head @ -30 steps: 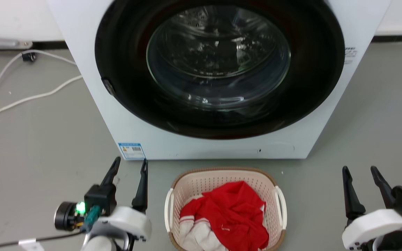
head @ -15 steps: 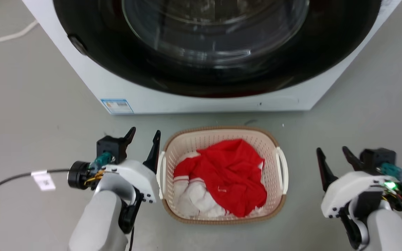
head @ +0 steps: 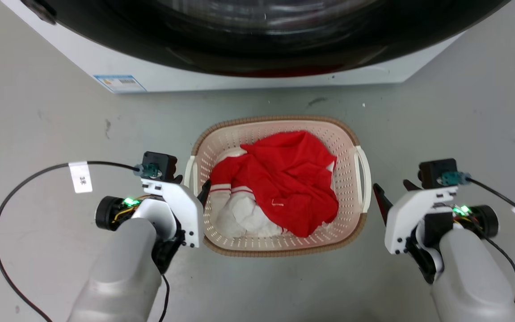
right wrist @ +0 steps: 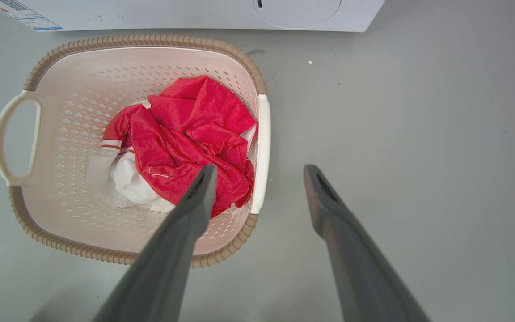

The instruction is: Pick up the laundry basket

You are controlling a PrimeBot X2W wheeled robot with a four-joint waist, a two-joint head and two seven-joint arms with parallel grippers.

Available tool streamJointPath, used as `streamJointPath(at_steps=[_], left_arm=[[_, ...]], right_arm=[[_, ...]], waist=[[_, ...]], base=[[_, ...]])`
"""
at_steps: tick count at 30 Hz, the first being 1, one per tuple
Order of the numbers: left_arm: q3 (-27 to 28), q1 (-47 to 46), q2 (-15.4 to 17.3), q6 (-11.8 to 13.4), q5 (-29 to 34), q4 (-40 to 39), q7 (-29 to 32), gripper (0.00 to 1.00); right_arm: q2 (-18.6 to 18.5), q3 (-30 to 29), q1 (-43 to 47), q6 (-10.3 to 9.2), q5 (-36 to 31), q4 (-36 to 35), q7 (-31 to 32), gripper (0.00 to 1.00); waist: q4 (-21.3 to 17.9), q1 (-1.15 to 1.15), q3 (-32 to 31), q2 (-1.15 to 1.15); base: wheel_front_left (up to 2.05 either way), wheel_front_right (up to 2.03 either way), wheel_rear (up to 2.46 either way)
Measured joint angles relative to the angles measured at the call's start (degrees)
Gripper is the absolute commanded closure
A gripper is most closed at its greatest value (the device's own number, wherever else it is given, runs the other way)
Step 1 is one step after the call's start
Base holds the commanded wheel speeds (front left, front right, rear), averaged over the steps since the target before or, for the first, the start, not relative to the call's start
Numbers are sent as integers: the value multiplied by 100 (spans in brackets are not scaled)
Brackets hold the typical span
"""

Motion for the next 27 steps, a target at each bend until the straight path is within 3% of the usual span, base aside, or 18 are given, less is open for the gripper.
streamJointPath(at_steps=[13, 27], left_arm=[[-783, -808, 508, -9, -838, 784, 643, 0], [-1378, -1359, 779, -9, -1382, 1293, 839, 0]], right_arm=[[1, 604, -1333, 0, 521, 1805, -94, 0], [1, 1508, -2269, 0, 1259, 2897, -136, 0]], waist=[[-172, 0, 753, 0], [-274, 0, 1349, 0]], base=[[0, 0, 0], [0, 0, 0]])
